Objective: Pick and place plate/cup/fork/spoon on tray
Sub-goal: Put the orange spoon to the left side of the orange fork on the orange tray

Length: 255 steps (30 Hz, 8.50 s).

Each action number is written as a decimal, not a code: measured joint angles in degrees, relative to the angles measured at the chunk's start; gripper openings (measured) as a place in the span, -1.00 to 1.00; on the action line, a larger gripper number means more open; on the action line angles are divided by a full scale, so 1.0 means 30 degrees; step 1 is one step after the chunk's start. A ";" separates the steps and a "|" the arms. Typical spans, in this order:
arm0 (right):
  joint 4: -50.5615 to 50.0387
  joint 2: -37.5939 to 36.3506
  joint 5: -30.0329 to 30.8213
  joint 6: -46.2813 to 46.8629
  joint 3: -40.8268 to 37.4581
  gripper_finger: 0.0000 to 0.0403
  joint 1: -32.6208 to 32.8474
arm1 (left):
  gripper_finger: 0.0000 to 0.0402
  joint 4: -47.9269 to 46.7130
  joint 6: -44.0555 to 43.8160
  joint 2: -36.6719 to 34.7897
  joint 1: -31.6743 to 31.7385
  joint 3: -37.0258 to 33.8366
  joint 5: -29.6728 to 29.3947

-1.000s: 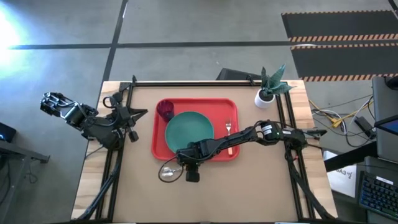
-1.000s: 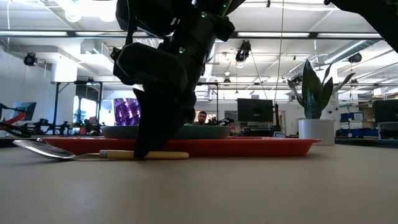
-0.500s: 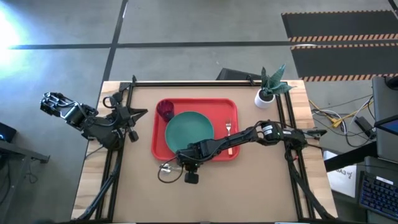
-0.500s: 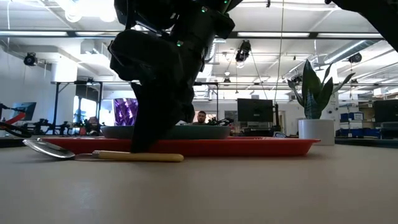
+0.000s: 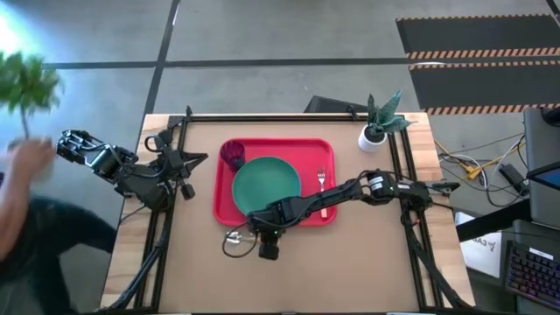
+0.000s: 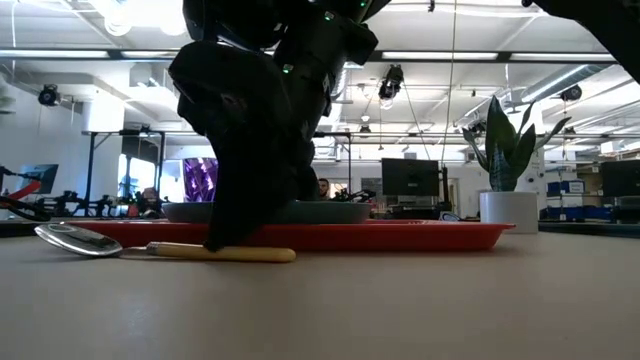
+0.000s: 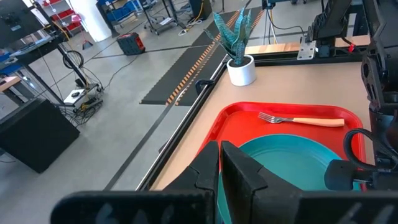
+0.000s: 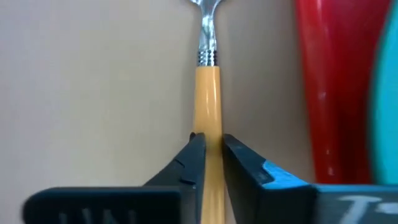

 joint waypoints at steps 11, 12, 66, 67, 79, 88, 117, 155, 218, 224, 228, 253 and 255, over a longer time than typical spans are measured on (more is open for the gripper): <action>-0.0270 0.0059 0.0196 -0.0587 0.0651 -0.32 0.0169 | -1.00 -0.0007 0.0022 0.0000 0.0000 0.0000 0.0016; -0.0184 0.0081 0.0261 -0.0595 0.0516 -0.31 0.0235 | -1.00 -0.0007 0.0023 0.0000 0.0000 0.0000 0.0038; 0.2223 0.1302 0.0503 0.1969 -0.1967 -0.97 0.0674 | -1.00 0.0000 0.0044 -0.0124 0.0000 0.0000 0.0948; 0.2140 0.1302 0.0512 0.1960 -0.1891 -0.97 0.0667 | -1.00 0.0000 0.0038 -0.0130 0.0007 0.0000 0.0947; -0.0121 0.1302 0.0160 0.1552 0.0431 -0.96 0.0637 | -1.00 -0.0004 0.0044 -0.0335 0.0029 0.0000 0.0947; -0.3614 0.1431 0.0863 0.0684 0.3815 -0.88 0.0659 | -1.00 -0.0015 0.0051 -0.0328 0.0026 0.0000 0.0944; -0.6956 0.1506 0.1128 0.2907 0.7075 -0.38 0.1312 | -1.00 -0.0049 0.0066 -0.0328 0.0015 0.0000 0.1088; -0.2130 0.1397 0.1268 0.3790 0.2063 -0.28 0.1555 | -1.00 -0.0022 0.0015 0.0131 0.0022 0.0000 0.1392; 0.0335 -1.1923 1.3311 0.1493 -0.0005 -0.96 0.2554 | -1.00 0.5258 -0.5194 0.9799 -0.1086 -0.9632 1.7448; 0.0166 -1.2011 1.3231 0.0398 -0.0013 -0.96 0.2554 | -1.00 0.6714 -0.6038 1.0979 -0.1064 -0.9639 1.7256; -0.0453 -1.2202 1.3148 0.0169 -0.0005 -0.96 0.2554 | -1.00 0.7302 -0.7476 1.1717 -0.1071 -0.9266 1.6646; -0.2670 -1.2293 1.1087 0.0224 -0.0002 -0.96 0.2575 | -1.00 1.3181 -0.6283 1.6837 0.0638 -0.5753 1.4882; -0.2730 -1.2293 1.0968 0.0233 0.0002 -0.96 0.2597 | -1.00 1.3225 -0.5895 1.6852 0.0878 -0.5629 1.4648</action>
